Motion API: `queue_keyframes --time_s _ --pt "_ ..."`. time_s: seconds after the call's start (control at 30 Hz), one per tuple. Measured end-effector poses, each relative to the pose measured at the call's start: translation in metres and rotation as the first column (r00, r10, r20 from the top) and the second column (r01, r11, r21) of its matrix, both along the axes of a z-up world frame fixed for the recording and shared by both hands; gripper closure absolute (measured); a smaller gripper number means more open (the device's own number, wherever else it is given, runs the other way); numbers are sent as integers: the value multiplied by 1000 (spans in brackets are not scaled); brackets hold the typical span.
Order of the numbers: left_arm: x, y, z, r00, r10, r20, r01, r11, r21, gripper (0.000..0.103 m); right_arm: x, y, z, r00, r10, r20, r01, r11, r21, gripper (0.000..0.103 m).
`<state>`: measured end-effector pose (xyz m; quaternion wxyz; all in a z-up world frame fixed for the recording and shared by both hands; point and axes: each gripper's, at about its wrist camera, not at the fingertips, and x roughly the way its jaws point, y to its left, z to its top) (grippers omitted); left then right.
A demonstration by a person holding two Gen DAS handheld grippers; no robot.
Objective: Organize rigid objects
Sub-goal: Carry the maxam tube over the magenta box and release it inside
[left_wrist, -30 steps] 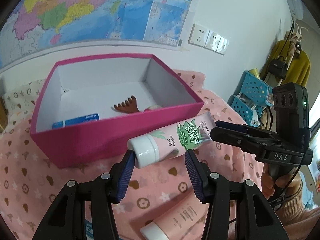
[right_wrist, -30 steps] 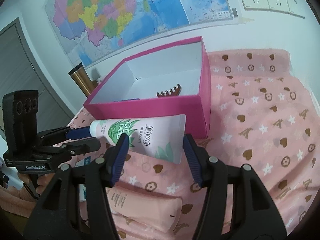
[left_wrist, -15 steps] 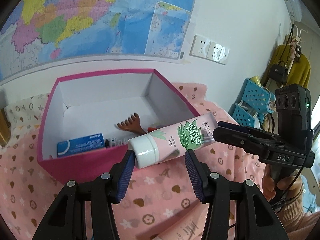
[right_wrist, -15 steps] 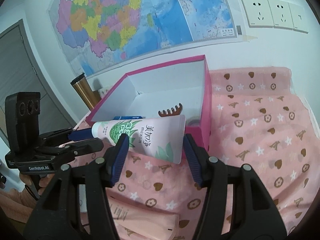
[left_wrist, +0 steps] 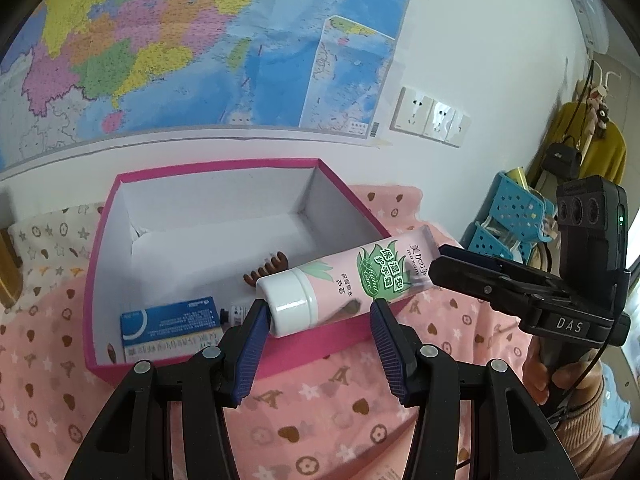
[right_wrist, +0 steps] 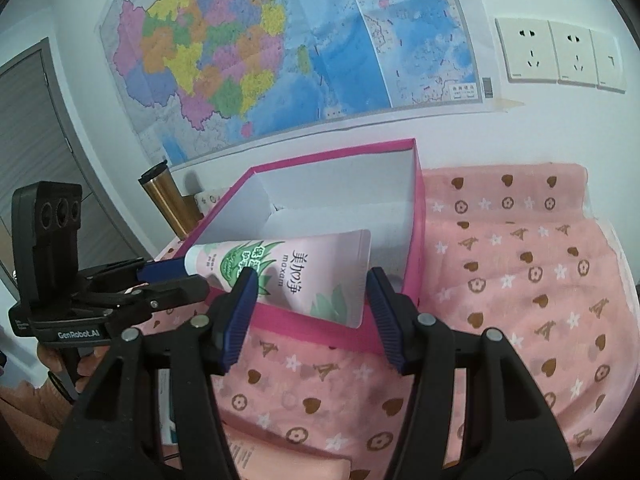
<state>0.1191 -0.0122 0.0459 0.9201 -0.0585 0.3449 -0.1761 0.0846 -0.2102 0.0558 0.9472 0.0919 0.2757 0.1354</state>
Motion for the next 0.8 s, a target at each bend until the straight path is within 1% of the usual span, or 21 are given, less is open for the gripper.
queue_keyframes --time_s 0.2,0.63,0.8 --pt "14 3 0 1000 16 -5 -16 1000 5 51 14 0 2 1000 -6 -7 6 1000 -14 44" --pt "41 8 -17 997 35 -74 -35 999 0 51 38 -1 -12 998 -22 -61 21 1000 -15 44" --pt "50 8 -23 995 38 -96 -37 999 12 51 44 -2 -19 996 -31 -84 29 999 -17 44"
